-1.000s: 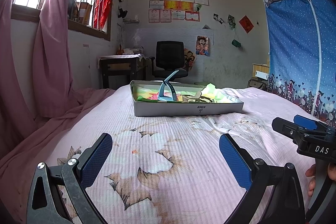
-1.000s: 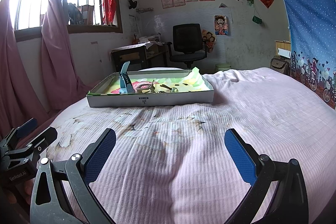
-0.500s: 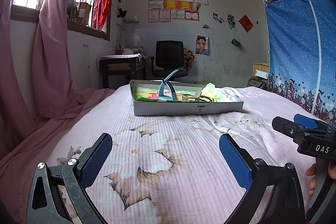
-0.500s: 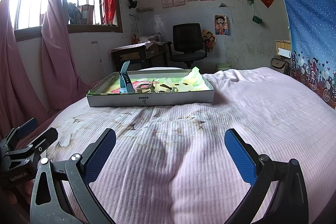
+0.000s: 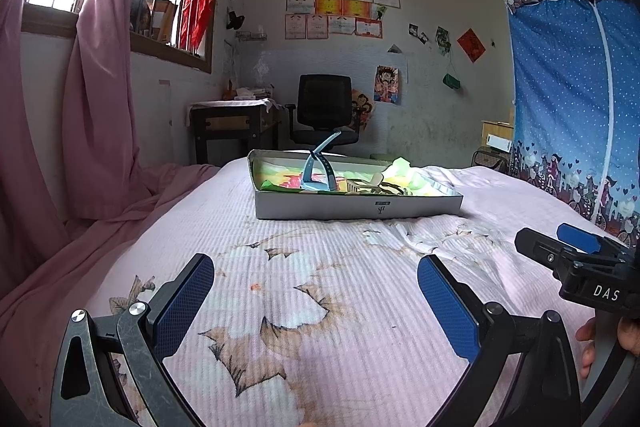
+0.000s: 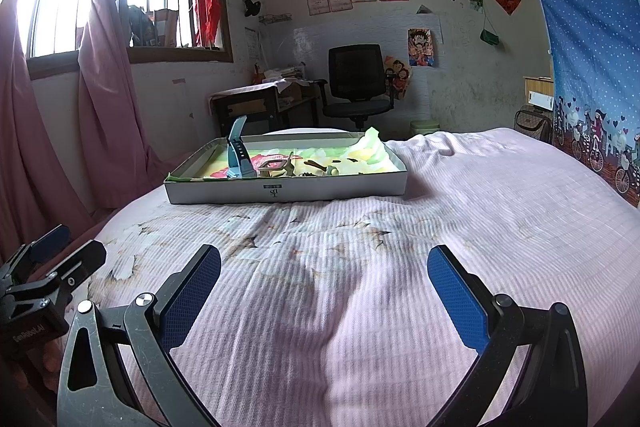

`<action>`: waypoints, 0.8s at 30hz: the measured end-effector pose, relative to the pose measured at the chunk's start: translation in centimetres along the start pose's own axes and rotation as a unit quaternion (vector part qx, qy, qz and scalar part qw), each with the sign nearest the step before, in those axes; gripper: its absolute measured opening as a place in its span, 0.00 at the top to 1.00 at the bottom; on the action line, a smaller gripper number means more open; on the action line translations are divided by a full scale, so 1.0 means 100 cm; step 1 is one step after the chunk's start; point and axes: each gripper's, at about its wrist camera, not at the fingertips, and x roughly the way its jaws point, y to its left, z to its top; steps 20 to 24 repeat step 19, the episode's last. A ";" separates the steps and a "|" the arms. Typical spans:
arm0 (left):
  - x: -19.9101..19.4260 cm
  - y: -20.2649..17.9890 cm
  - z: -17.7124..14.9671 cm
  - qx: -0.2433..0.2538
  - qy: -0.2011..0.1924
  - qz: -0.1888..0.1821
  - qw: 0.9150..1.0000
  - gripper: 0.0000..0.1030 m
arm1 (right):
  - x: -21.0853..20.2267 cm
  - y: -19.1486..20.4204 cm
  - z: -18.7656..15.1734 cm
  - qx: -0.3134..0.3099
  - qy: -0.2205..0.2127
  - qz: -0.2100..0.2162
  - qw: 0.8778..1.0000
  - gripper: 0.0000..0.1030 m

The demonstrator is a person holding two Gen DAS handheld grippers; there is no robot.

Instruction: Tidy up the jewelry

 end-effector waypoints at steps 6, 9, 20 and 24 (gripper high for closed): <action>-0.001 -0.002 0.000 0.008 -0.004 -0.002 1.000 0.01 | 0.000 0.002 -0.002 -0.001 0.001 0.000 1.000 0.01; 0.000 -0.003 0.000 0.012 -0.004 0.001 1.000 0.01 | 0.002 0.002 -0.003 -0.001 0.003 0.001 1.000 0.01; 0.001 -0.003 -0.001 0.012 -0.002 0.001 1.000 0.01 | 0.002 0.002 -0.003 -0.002 0.003 0.001 1.000 0.01; 0.001 -0.003 -0.001 0.012 -0.002 0.001 1.000 0.01 | 0.002 0.002 -0.003 -0.002 0.003 0.001 1.000 0.01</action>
